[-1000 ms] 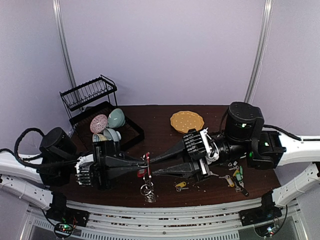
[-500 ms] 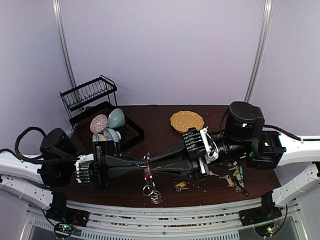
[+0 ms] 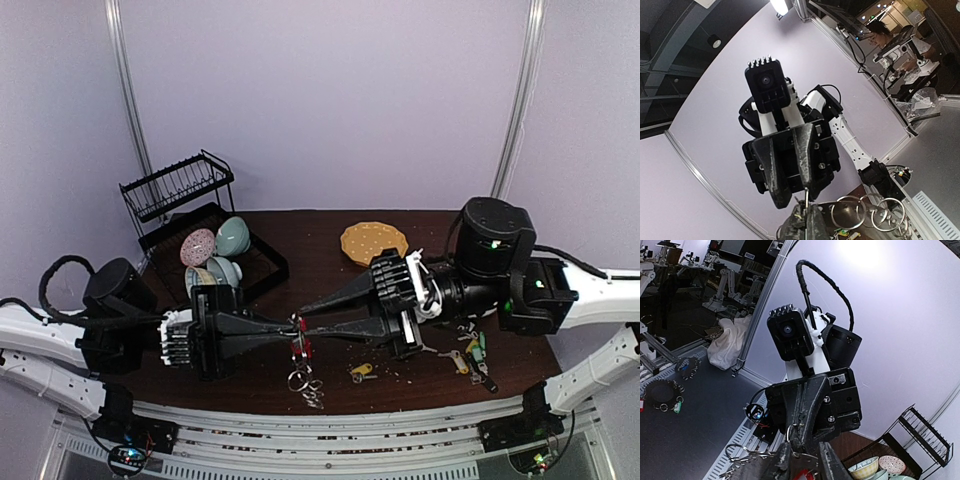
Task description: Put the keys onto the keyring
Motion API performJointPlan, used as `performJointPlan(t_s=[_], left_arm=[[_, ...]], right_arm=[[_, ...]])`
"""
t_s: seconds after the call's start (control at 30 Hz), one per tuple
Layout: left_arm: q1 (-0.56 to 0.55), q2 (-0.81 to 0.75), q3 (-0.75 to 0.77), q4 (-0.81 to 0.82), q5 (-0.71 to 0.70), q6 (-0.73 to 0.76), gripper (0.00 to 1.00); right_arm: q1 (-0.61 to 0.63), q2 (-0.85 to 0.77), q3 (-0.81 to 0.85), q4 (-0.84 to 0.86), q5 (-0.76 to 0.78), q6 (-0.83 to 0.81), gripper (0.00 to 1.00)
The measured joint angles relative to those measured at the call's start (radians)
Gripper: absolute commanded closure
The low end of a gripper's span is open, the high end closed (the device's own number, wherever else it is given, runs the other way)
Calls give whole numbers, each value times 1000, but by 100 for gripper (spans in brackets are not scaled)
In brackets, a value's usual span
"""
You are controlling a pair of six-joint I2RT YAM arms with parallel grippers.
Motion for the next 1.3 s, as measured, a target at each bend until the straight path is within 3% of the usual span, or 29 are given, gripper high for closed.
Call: performJointPlan(t_s=[0.23, 0.43, 0.7, 0.8, 0.9, 1.1, 1.3], left_arm=[[0, 0, 0, -4, -15, -7, 100], [-1, -1, 0, -5, -27, -15, 100], [-3, -3, 0, 2, -40, -38, 100], [-3, -7, 0, 0, -66, -53, 83], [-3, -17, 5, -30, -119, -71, 77], [-3, -43, 64, -216, -233, -113, 76], [-5, -33, 137, -369, -288, -131, 87]], right_arm=[[0, 17, 15, -35, -16, -5, 86], [0, 19, 23, -41, -18, -14, 100], [0, 23, 35, -47, 2, -21, 100], [0, 23, 48, -66, 20, -21, 100], [0, 23, 56, -107, 56, -23, 100], [0, 23, 70, -195, 145, -34, 100], [0, 23, 84, -228, 194, -44, 100]])
